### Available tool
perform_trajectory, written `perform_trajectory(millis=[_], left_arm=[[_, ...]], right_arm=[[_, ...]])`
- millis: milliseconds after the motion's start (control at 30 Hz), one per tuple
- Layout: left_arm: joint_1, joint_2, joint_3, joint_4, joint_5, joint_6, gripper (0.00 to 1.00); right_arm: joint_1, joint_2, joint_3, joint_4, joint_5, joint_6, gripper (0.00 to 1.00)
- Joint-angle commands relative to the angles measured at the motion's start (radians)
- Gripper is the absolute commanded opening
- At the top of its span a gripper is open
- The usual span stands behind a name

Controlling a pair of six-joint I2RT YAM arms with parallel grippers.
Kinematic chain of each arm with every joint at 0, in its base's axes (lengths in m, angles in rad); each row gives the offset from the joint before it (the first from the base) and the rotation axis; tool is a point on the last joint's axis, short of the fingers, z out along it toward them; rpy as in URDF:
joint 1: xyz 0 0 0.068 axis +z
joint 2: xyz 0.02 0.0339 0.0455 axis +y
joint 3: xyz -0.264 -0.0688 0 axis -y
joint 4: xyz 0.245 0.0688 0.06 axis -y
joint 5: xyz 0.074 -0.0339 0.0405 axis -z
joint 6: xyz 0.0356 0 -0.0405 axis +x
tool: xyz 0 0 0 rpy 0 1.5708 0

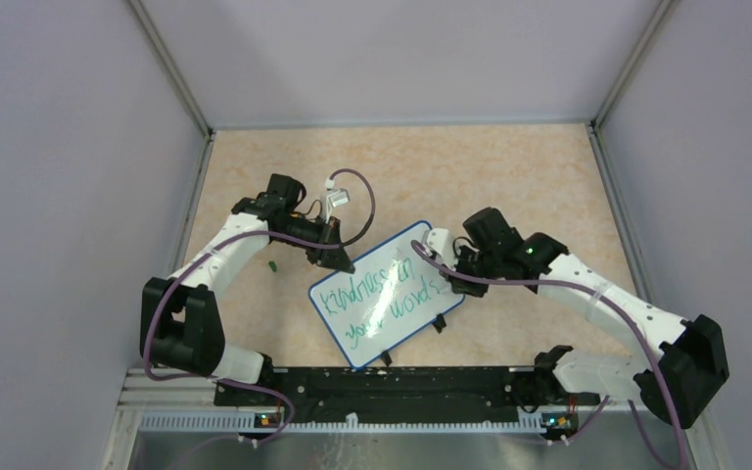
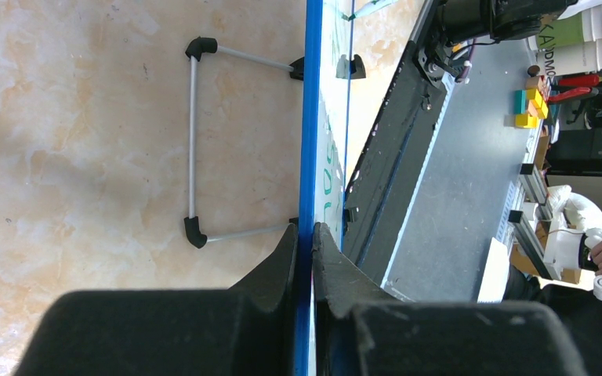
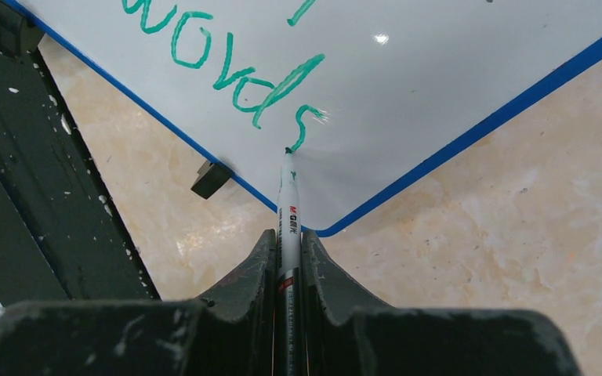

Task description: Write a sentence on the whiteboard

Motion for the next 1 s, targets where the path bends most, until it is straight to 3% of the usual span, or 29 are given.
perform_trajectory(millis=[0,433,967], left_arm=[[-0.026,0.038,-0.042,-0.004,-0.107,0.031,0.0],[-0.026,0.033,-0.043,-0.004,-0.109,0.03,0.0],[-0.026,0.029,-0.044,-0.003,-0.109,0.03,0.0]], right_arm=[[0.028,0.01,0.007,0.016,-0.035,0.006,0.0],[0.064,-0.019,0.057,0.01,-0.071,0.047,0.0],[-0.052,-0.048,0.026,-0.018,-0.053,0.003,0.0]])
